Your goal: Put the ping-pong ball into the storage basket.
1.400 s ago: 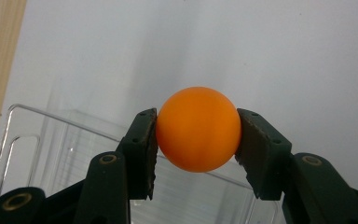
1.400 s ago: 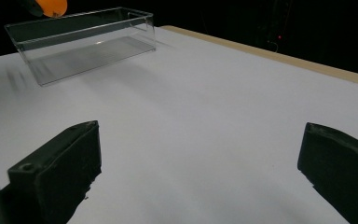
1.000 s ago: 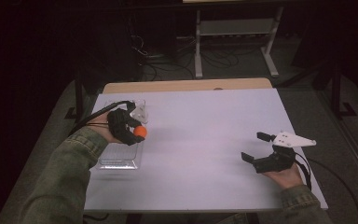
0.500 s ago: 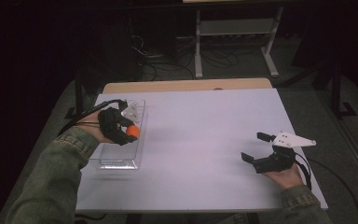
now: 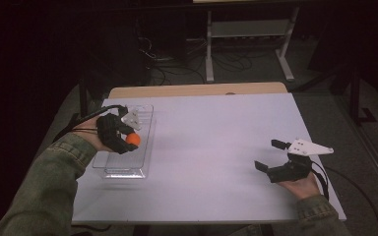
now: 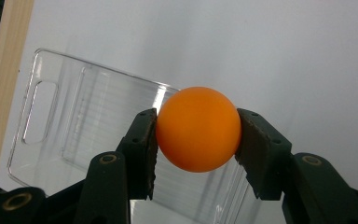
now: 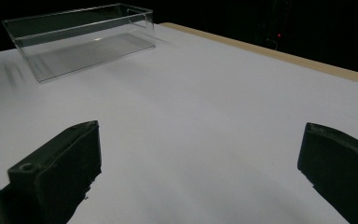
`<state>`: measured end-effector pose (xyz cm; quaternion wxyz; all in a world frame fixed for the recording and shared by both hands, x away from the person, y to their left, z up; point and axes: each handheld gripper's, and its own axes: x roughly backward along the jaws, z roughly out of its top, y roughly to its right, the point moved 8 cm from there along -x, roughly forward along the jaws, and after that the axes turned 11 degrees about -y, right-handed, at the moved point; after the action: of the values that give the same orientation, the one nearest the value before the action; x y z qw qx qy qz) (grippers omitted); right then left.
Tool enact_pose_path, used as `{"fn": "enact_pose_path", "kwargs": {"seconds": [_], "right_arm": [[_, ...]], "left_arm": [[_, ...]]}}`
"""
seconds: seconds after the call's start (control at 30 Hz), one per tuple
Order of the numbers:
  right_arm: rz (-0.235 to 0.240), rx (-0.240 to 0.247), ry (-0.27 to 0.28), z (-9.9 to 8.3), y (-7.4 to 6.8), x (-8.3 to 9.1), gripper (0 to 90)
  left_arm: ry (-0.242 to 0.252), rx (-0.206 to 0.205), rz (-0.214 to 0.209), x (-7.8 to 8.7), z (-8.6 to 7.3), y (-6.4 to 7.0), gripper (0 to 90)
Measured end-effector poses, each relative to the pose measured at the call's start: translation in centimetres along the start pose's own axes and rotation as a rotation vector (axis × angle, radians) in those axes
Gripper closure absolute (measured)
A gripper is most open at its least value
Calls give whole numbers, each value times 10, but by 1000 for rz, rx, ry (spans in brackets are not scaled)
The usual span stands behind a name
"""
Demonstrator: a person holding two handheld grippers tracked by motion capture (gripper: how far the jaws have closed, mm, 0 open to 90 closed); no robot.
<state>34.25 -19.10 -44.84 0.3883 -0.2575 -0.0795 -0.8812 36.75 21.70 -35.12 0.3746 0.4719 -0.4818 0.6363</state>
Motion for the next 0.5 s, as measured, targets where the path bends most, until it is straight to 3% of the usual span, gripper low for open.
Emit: {"fn": "enact_pose_path", "kwargs": {"seconds": [0.5], "right_arm": [[-2, 0, 2, 0, 0, 1, 0]], "left_arm": [[-63, -39, -54, -7, -4, 3, 503]]}}
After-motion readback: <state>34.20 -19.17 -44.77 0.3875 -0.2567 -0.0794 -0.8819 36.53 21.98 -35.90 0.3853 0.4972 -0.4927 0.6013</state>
